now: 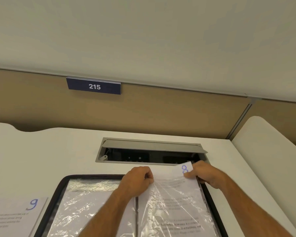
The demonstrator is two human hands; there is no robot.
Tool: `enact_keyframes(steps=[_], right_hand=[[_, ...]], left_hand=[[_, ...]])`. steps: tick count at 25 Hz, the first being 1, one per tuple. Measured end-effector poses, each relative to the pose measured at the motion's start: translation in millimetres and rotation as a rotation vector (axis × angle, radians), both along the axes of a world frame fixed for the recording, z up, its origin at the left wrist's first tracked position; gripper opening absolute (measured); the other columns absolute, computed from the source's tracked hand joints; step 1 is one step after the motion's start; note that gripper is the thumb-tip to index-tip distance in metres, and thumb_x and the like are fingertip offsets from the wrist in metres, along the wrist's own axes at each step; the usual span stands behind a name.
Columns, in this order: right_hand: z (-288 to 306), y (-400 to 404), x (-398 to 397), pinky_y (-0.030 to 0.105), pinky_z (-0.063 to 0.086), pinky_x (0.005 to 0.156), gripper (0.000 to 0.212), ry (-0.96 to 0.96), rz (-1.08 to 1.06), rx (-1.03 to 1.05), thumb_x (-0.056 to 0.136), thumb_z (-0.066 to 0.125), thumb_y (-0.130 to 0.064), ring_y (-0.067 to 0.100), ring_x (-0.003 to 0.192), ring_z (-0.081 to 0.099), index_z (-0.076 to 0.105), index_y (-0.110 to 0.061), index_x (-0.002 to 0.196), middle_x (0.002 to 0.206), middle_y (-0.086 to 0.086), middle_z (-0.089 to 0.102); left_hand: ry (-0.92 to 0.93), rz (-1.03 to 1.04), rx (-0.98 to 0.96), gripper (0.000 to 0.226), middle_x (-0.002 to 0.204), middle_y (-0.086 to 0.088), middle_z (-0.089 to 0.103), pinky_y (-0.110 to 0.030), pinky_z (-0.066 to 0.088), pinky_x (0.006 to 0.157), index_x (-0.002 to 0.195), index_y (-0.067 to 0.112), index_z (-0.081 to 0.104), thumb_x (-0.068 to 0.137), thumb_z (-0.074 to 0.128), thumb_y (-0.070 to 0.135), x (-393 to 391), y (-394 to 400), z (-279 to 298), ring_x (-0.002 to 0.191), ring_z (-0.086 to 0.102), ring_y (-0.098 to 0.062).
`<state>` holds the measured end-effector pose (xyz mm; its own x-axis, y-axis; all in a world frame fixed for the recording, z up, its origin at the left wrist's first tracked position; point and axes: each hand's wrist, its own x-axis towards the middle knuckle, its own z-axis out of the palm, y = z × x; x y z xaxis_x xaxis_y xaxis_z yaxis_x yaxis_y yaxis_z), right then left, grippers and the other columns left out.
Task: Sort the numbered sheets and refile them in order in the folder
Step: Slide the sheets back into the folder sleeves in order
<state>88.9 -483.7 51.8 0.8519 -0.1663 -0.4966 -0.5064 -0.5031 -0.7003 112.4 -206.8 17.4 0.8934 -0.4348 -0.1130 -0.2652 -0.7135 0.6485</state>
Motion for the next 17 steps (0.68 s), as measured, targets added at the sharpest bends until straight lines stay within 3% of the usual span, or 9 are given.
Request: enact_keyframes(steps=[3, 7, 11, 14, 17], right_hand=[[5.0, -3.8, -3.2, 0.031, 0.059, 0.087, 0.028, 0.145, 0.155, -0.134, 0.081, 0.082, -0.026, 0.022, 0.097, 0.07, 0.067, -0.013, 0.101, 0.105, 0.004, 0.074], [7.1, 6.4, -2.7, 0.032, 0.06, 0.085, 0.006, -0.088, 0.113, -0.094, 0.084, 0.078, -0.019, 0.02, 0.094, 0.072, 0.077, -0.019, 0.09, 0.1, 0.003, 0.073], [9.0, 13.2, -5.5, 0.029, 0.058, 0.087, 0.027, 0.088, 0.39, -0.272, 0.079, 0.075, -0.007, 0.019, 0.098, 0.067, 0.078, -0.031, 0.067, 0.087, -0.004, 0.074], [11.1, 20.1, -7.5, 0.022, 0.054, 0.079, 0.02, 0.038, 0.424, -0.261, 0.085, 0.073, -0.006, 0.014, 0.092, 0.064, 0.079, -0.024, 0.089, 0.089, -0.008, 0.069], [10.7, 25.2, -9.1, 0.026, 0.057, 0.083, 0.03, 0.013, 0.452, -0.301, 0.086, 0.069, -0.004, 0.016, 0.096, 0.066, 0.077, -0.032, 0.079, 0.091, -0.006, 0.072]], left_hand=[[-0.008, -0.002, 0.011, 0.006, 0.101, 0.014, 0.064, -0.022, 0.047, 0.087, 0.102, 0.029, 0.064, 0.098, 0.061, 0.032, -1.8, -1.6, -0.6, 0.091, 0.057, -0.005], [-0.008, 0.008, 0.032, 0.007, 0.104, 0.012, 0.065, -0.023, 0.048, 0.089, 0.103, 0.029, 0.063, 0.098, 0.06, 0.033, -2.3, -2.6, -0.7, 0.092, 0.058, -0.007], [-0.012, 0.014, 0.055, 0.006, 0.105, 0.01, 0.065, -0.025, 0.05, 0.091, 0.103, 0.03, 0.063, 0.099, 0.058, 0.032, -4.6, -4.6, -1.0, 0.093, 0.059, -0.008], [-0.006, 0.027, 0.064, 0.006, 0.106, 0.01, 0.065, -0.026, 0.05, 0.09, 0.103, 0.03, 0.062, 0.099, 0.058, 0.032, -6.6, -6.7, -1.5, 0.095, 0.059, -0.009], [-0.017, 0.054, 0.06, 0.003, 0.101, 0.011, 0.064, -0.027, 0.051, 0.089, 0.1, 0.03, 0.062, 0.098, 0.059, 0.029, -8.2, -8.4, -1.1, 0.093, 0.059, -0.009]])
